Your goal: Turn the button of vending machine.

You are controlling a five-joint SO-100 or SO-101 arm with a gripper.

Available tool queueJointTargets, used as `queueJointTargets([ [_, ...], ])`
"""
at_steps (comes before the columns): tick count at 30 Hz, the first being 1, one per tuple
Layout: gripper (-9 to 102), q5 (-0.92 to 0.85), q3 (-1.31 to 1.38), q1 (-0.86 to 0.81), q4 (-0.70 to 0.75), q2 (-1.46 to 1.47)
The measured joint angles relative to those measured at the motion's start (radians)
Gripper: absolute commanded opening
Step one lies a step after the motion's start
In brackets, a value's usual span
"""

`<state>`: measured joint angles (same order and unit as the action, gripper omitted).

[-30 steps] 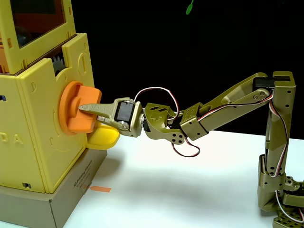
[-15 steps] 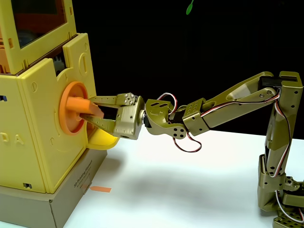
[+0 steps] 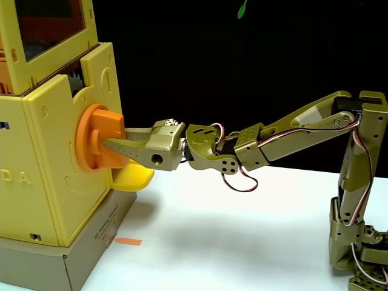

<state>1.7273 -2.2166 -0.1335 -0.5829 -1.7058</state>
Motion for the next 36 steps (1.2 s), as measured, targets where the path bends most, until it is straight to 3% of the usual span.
queueJointTargets([
  [10, 18, 0.049, -0.048, 0.02, 0.028, -0.034],
  [16, 14, 0.051, -0.12, 0.031, 0.043, -0.135],
  [20, 14, -0.1, -0.216, 0.029, 0.164, -0.304],
  [24, 19, -0.426, -0.356, -0.012, 0.353, -0.546],
  [30, 34, -1.206, -0.428, -0.074, 0.612, -0.848],
  [36, 50, -2.034, -0.431, -0.077, 0.649, -0.891],
])
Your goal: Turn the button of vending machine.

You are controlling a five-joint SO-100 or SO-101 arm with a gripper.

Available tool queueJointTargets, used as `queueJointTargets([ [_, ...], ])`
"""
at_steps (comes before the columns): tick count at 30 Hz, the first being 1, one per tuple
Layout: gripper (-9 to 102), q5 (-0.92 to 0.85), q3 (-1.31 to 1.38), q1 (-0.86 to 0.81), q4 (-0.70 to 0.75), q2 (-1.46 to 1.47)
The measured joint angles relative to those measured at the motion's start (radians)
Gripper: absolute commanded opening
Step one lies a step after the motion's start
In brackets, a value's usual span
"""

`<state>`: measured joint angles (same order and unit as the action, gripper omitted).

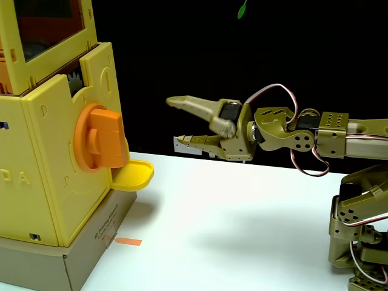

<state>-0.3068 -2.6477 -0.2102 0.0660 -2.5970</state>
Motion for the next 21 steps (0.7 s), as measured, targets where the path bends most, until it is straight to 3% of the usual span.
queueJointTargets([
  [5, 52, -0.509, 0.0, 0.002, -0.207, 0.179],
  [10, 52, -0.822, 0.032, 0.008, -0.509, 0.451],
  [16, 54, -0.959, 0.176, -0.003, -0.607, 0.678],
  [21, 46, -0.977, 0.245, -0.006, -0.66, 0.753],
])
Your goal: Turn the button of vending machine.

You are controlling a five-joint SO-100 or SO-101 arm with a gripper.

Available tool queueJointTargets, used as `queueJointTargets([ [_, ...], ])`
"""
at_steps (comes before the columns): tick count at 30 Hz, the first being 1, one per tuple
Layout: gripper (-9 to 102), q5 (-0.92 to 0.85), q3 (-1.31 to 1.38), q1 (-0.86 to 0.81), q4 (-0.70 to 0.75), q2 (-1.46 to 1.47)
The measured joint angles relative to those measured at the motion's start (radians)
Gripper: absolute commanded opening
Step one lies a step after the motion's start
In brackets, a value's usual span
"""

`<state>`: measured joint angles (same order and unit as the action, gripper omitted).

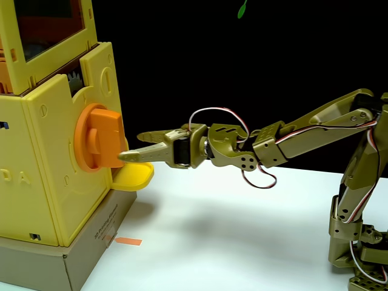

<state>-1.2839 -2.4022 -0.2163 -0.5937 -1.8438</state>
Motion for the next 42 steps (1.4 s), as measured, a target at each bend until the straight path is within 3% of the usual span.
queueJointTargets([
  [6, 35, -0.025, 0.04, 0.02, -0.117, 0.074],
  [15, 28, -0.069, 0.051, 0.077, -0.222, 0.14],
  [29, 6, -0.124, 0.086, 0.123, -0.261, 0.178],
  [42, -1, -0.163, 0.086, 0.141, -0.281, 0.187],
])
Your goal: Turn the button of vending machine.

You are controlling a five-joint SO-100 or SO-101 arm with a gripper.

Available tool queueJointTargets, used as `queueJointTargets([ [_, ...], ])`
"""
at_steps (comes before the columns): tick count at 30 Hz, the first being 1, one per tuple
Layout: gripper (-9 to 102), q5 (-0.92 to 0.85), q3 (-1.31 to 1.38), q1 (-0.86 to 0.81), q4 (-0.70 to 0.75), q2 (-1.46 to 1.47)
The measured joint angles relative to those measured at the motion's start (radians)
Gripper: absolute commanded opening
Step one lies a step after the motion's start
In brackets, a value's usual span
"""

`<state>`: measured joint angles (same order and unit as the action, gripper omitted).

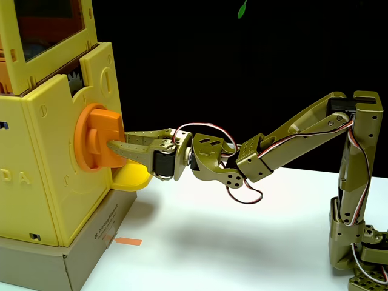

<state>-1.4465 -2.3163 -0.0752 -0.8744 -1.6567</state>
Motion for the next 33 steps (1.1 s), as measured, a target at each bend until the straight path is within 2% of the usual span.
queueJointTargets([
  [8, -1, 0.025, 0.0, 0.002, -0.003, 0.0],
  [14, -1, 0.253, 0.0, 0.0, -0.003, 0.0],
  [19, -1, 0.635, 0.0, -0.011, 0.017, -0.006],
  [26, -1, 1.322, 0.0, -0.026, 0.147, -0.081],
  [33, -1, 2.02, 0.0, -0.031, 0.172, -0.11],
])
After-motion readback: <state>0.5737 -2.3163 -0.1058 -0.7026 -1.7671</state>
